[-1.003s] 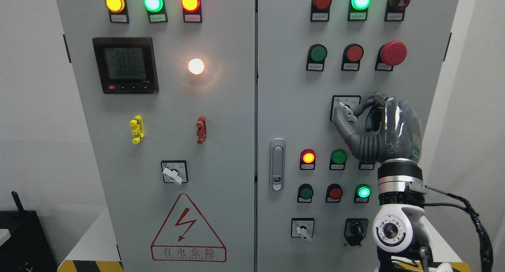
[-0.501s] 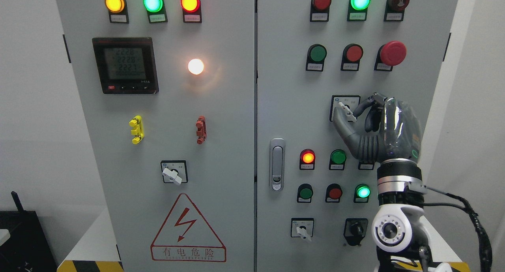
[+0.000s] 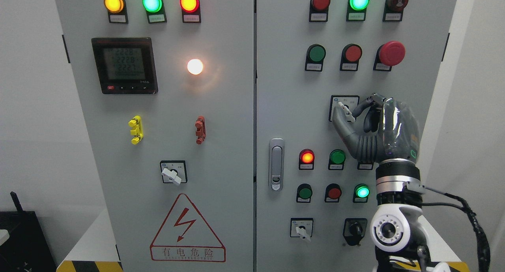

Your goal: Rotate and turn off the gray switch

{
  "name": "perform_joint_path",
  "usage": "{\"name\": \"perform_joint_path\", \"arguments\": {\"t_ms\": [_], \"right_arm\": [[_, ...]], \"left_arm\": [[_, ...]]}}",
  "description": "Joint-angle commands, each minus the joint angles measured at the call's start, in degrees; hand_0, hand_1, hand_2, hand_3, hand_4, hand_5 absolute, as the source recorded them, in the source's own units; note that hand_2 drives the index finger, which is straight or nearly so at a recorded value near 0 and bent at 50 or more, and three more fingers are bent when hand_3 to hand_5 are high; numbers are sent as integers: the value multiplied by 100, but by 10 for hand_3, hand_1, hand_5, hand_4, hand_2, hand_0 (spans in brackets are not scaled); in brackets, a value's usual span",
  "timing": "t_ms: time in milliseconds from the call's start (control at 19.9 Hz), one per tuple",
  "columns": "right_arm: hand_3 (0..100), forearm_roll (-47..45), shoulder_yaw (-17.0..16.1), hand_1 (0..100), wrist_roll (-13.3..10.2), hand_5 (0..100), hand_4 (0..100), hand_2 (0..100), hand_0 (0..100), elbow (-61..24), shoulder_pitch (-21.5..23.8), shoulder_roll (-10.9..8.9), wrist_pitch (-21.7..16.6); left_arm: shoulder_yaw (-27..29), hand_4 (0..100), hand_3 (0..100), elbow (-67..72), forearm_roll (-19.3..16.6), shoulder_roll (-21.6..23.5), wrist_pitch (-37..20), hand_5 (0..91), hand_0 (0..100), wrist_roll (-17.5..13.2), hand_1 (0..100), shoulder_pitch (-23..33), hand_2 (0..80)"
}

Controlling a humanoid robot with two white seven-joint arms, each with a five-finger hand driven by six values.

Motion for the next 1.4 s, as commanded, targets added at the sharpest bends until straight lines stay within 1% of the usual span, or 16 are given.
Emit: {"name": "perform_joint_path", "arguments": {"t_ms": [0,652,1103,1354], "right_arm": [[1000,-4,32,482,4,1000,1000,686,376,19,-2,16,1],[1000,-4,32,476,4,1000,1000,702,401,11,-2,33,1],[1000,-12,41,458,4,1000,1000,710,450,11,-2,33,1],[1000,-12,41,456,4,1000,1000,712,460,11,-2,33,1]], "left_arm": [[44,0,0,-141,114,6,-5,0,120,-5,389,-53,0],[44,0,0,-141,114,6,-5,0,120,-5,389,-53,0],[44,0,0,-141,114,6,-5,0,120,4,389,-53,0],[44,0,0,-141,114,6,-5,0,120,-5,389,-53,0]]}}
